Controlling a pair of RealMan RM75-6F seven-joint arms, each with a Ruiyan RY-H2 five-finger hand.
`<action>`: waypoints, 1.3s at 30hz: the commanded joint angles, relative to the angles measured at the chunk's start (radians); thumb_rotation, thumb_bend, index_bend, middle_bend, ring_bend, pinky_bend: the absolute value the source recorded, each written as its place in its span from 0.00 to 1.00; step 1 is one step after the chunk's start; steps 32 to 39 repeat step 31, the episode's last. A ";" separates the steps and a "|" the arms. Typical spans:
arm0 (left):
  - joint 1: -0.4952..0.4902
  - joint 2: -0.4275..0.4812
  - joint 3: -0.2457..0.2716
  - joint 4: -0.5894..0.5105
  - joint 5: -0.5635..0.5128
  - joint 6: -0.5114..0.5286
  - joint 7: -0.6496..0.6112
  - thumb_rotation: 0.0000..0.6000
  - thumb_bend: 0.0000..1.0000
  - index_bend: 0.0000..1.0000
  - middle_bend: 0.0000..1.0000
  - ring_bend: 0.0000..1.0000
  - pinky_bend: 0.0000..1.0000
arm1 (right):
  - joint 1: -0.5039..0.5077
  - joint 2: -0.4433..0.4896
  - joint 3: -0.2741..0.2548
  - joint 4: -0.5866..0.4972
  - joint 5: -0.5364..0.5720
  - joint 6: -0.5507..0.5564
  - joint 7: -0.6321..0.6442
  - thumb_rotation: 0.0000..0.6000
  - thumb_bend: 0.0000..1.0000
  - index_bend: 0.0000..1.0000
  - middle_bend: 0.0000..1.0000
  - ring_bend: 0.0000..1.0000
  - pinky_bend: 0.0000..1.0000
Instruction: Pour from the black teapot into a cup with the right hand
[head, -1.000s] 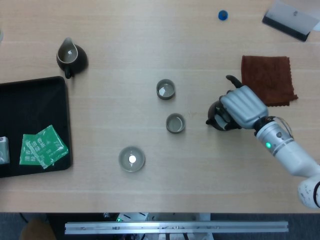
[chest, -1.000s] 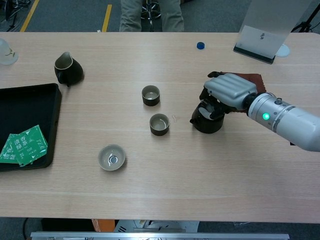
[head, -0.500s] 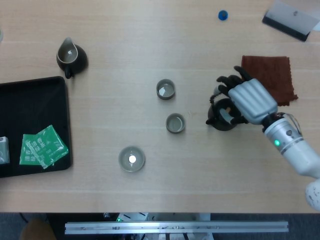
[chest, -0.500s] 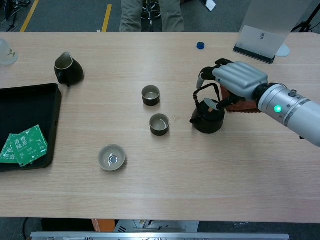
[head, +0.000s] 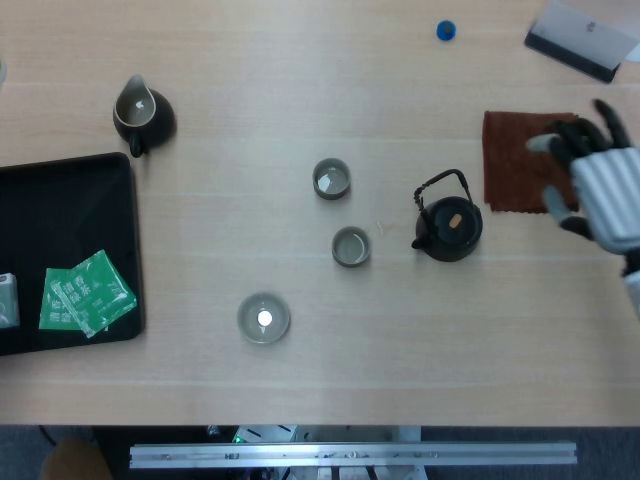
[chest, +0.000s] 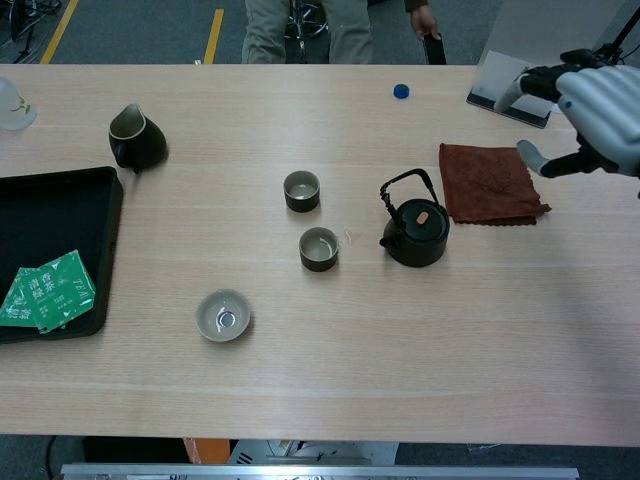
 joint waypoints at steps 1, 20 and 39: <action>-0.003 -0.010 -0.003 -0.004 0.015 0.014 0.012 1.00 0.38 0.13 0.18 0.01 0.04 | -0.108 0.083 -0.047 -0.065 -0.052 0.104 0.024 0.98 0.41 0.29 0.25 0.19 0.03; -0.009 -0.037 -0.017 -0.020 0.026 0.050 0.078 1.00 0.38 0.13 0.18 0.01 0.04 | -0.335 0.187 -0.091 -0.099 -0.169 0.263 0.066 0.98 0.41 0.29 0.26 0.19 0.03; -0.010 -0.030 -0.018 -0.020 0.006 0.041 0.079 1.00 0.38 0.13 0.18 0.01 0.04 | -0.360 0.183 -0.056 -0.094 -0.168 0.223 0.067 0.98 0.41 0.29 0.26 0.19 0.03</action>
